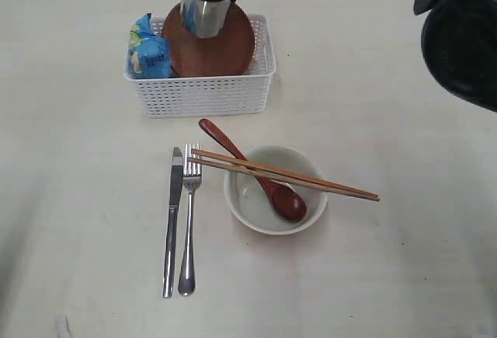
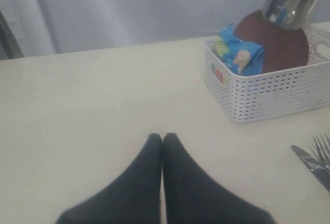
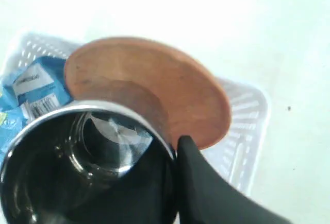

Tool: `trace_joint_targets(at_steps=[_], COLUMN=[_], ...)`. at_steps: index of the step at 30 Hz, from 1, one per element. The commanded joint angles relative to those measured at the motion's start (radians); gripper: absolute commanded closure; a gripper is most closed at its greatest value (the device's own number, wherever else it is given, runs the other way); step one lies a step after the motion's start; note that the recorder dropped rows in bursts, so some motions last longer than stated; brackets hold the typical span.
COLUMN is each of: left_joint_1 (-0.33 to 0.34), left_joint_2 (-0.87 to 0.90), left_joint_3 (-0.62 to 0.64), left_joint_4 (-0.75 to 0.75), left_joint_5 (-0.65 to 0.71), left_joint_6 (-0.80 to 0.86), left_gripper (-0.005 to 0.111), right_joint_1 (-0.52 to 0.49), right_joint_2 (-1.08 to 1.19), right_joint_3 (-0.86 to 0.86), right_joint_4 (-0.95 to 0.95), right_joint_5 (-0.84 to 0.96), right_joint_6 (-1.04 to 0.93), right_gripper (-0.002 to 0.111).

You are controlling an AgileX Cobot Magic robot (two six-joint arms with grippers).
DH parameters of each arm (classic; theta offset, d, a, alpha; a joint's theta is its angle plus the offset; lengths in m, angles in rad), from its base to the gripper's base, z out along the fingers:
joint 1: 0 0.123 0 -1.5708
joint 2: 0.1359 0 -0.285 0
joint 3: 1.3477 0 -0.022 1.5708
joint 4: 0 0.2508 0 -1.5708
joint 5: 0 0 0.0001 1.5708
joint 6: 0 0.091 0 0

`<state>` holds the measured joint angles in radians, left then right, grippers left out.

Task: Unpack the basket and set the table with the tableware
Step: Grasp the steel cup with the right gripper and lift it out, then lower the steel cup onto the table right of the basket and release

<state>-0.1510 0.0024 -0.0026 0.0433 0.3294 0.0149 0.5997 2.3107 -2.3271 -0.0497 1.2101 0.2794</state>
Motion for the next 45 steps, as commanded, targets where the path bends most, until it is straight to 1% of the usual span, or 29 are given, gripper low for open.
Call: trace_joint_targets(at_steps=[1, 3, 5, 8, 13, 15, 18, 21, 23, 33, 39, 45], left_joint_1=[0.002, 0.002, 0.002, 0.002, 0.002, 0.002, 0.002, 0.002, 0.002, 0.002, 0.002, 0.002], left_joint_2=[-0.002, -0.002, -0.002, -0.002, -0.002, -0.002, -0.002, -0.002, -0.002, -0.002, -0.002, -0.002], left_joint_3=[0.003, 0.003, 0.003, 0.003, 0.003, 0.003, 0.003, 0.003, 0.003, 0.003, 0.003, 0.003], left_joint_4=[0.001, 0.001, 0.001, 0.001, 0.001, 0.001, 0.001, 0.001, 0.001, 0.001, 0.001, 0.001], left_joint_5=[-0.010, -0.010, -0.010, -0.010, -0.010, -0.010, -0.010, -0.010, -0.010, -0.010, -0.010, -0.010], left_joint_6=[-0.004, -0.004, -0.004, -0.004, -0.004, -0.004, -0.004, -0.004, -0.004, -0.004, -0.004, -0.004], left_gripper=[0.106, 0.106, 0.106, 0.106, 0.106, 0.106, 0.106, 0.106, 0.106, 0.106, 0.106, 0.106], right_joint_1=[-0.051, -0.071, -0.097, -0.136, -0.216, -0.236, -0.241, -0.222, -0.202, -0.120, -0.084, -0.027], right_joint_2=[-0.059, -0.086, -0.133, -0.194, -0.285, -0.298, -0.302, -0.302, -0.297, -0.185, -0.161, -0.119], right_joint_3=[-0.017, -0.009, 0.039, 0.139, 0.356, 0.419, 0.494, 0.558, 0.582, 0.582, 0.576, 0.507], right_joint_4=[0.030, 0.015, -0.020, -0.030, -0.043, -0.067, -0.110, -0.107, -0.107, -0.075, -0.011, -0.001], right_joint_5=[0.011, 0.011, 0.011, 0.011, 0.011, 0.011, 0.011, 0.011, -0.035, -0.111, -0.205, -0.211], right_joint_6=[-0.016, -0.018, -0.018, -0.025, -0.030, -0.025, -0.008, 0.002, 0.019, 0.020, 0.010, -0.011], right_gripper=[0.109, 0.109, 0.109, 0.109, 0.109, 0.109, 0.109, 0.109, 0.109, 0.109, 0.109, 0.109])
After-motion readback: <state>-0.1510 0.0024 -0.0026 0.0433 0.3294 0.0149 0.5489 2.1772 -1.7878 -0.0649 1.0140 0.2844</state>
